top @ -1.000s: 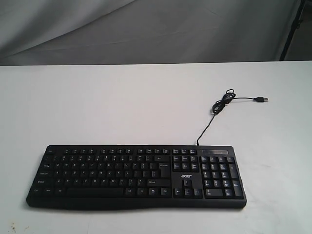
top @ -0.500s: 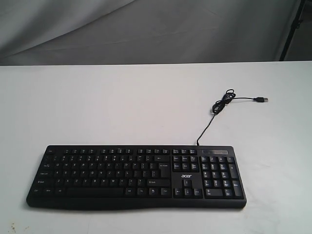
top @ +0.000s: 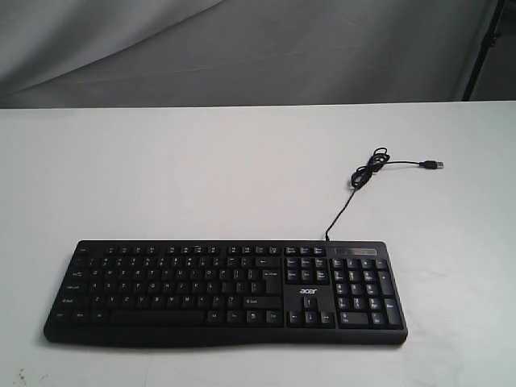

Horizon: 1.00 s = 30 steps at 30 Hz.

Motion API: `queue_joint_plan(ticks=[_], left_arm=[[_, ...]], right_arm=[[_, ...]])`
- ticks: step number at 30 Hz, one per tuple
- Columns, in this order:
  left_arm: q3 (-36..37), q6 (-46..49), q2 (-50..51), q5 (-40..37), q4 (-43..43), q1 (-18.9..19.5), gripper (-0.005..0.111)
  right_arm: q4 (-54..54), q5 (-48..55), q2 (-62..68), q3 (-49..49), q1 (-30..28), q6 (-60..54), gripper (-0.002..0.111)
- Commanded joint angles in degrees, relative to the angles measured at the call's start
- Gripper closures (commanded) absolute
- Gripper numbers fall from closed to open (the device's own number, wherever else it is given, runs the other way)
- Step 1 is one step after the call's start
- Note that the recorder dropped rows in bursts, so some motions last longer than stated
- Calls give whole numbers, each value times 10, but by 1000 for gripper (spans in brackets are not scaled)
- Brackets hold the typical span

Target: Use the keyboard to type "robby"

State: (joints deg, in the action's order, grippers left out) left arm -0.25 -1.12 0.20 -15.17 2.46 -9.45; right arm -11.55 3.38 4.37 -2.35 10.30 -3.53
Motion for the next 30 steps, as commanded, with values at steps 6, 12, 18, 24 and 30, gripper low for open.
queue_joint_plan(ticks=[6, 12, 18, 24, 30], left_arm=[[2, -2, -2, 3, 3, -4, 107], [2, -2, -2, 3, 3, -4, 107], [2, -2, -2, 3, 3, -4, 107], [2, -2, -2, 3, 3, -4, 107], [2, -2, -2, 3, 3, -4, 107]], right_arm=[[67, 35, -1, 11, -4, 21, 108], [107, 92, -1, 24, -4, 21, 108], [110, 150, -30, 24, -8, 31, 108], [110, 171, -44, 24, -29, 45, 108], [110, 171, -44, 24, -29, 45, 108]])
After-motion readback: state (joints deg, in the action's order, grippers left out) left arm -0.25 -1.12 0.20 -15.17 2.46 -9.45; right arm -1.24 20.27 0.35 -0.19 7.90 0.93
